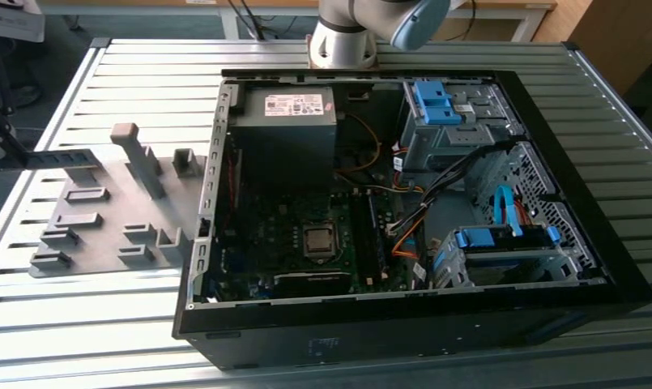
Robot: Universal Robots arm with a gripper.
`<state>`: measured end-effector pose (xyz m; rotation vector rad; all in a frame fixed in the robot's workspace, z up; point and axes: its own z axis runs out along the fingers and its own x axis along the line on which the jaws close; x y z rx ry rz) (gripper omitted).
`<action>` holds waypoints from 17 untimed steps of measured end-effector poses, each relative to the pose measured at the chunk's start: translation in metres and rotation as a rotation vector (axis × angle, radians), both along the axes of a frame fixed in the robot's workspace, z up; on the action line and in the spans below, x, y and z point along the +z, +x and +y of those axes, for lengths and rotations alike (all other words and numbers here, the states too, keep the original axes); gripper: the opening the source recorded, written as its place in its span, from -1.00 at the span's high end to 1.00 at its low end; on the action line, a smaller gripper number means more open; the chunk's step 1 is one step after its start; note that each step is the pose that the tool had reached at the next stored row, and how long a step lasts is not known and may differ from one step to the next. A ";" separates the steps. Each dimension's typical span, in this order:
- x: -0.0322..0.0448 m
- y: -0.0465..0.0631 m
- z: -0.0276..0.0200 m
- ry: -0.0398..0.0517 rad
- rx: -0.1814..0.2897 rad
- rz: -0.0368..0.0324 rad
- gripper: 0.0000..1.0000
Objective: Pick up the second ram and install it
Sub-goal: 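Pick up the second ram and move it above second insertion slot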
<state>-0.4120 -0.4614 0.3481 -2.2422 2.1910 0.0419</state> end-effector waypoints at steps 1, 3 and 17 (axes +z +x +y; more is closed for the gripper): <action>0.0010 0.000 0.0000 0.0000 0.000 0.0000 0.72; 0.0029 0.000 0.0000 0.0000 0.000 0.0000 0.72; 0.0128 0.000 0.0000 0.0000 0.000 0.0001 0.72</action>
